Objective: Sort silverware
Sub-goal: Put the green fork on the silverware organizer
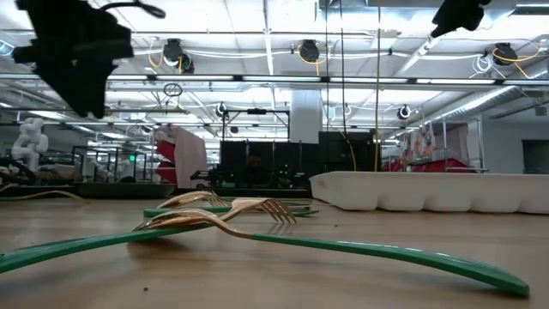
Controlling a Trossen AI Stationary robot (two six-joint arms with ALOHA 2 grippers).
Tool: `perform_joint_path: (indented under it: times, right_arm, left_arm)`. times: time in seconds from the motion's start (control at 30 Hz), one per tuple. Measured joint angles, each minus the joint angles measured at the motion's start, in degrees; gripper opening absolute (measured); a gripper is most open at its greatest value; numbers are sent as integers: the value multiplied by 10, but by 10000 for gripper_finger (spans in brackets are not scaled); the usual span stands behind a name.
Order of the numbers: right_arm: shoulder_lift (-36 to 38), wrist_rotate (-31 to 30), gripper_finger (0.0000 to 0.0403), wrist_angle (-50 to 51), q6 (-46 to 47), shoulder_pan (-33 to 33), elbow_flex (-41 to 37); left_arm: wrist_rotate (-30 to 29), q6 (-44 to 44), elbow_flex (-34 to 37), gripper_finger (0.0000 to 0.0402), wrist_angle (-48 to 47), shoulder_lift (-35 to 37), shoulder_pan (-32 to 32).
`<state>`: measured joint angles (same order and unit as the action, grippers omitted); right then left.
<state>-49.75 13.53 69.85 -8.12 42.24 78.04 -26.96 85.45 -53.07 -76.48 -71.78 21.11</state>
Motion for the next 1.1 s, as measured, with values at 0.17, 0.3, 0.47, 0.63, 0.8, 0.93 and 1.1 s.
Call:
perform_joint_path:
  times: [0.17,0.3,0.47,0.63,0.8,0.93,1.1]
  right_arm:
    - [-2,0,197,-2,7,0,0]
    - [-2,0,197,-2,19,0,0]
    - [-2,0,197,-2,28,0,0]
    - [-3,1,197,-2,33,0,0]
    - [-3,2,197,-2,45,0,0]
    - [-3,3,197,-2,45,0,0]
    - [-3,3,197,-2,57,0,0]
  left_arm:
    - [32,42,6,180,-4,-56,33]
    - [60,57,6,180,-10,-108,46]
    - [107,41,30,180,18,-143,45]
    - [139,42,76,180,60,-143,42]
    - [149,40,96,180,80,-143,40]
    - [148,38,114,180,117,-143,40]
    - [153,42,132,180,129,-142,40]
